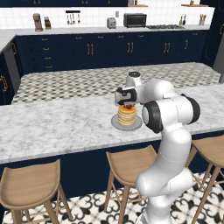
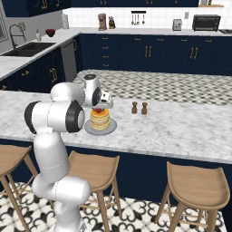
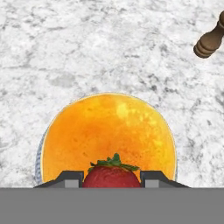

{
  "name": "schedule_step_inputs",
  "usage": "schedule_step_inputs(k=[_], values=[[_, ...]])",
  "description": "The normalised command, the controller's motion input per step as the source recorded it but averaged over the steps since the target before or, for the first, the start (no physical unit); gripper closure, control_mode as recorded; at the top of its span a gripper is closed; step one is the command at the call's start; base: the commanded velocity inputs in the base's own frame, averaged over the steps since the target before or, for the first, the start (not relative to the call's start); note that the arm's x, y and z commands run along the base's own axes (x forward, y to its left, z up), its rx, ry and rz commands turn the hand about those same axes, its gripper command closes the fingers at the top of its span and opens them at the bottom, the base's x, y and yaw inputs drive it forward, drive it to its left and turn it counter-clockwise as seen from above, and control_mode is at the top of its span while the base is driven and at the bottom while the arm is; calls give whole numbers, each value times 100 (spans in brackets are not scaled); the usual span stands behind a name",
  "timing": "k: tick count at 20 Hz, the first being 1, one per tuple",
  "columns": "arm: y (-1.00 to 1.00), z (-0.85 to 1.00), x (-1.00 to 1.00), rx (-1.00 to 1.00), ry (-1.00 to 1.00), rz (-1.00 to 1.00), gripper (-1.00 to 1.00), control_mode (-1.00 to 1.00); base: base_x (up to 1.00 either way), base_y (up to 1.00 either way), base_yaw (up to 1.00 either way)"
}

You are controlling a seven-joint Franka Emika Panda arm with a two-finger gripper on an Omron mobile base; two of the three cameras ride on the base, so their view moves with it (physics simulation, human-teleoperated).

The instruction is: Take the strawberry from the fridge and place it on top of the pancake, located on the dining counter.

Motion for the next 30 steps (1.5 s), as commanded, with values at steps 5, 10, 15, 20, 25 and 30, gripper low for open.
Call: schedule_step_inputs(k=[5,10,15,20,25,30], values=[[0,-3,0,0,0,0,100,-100,0,0,0],[0,2,2,0,0,0,100,-100,0,0,0],[0,13,9,0,0,2,100,-100,0,0,0],[0,7,13,0,1,2,100,-100,0,0,0],[0,0,0,0,0,0,100,-100,0,0,0],[0,-1,0,0,0,0,-100,-100,0,0,0]])
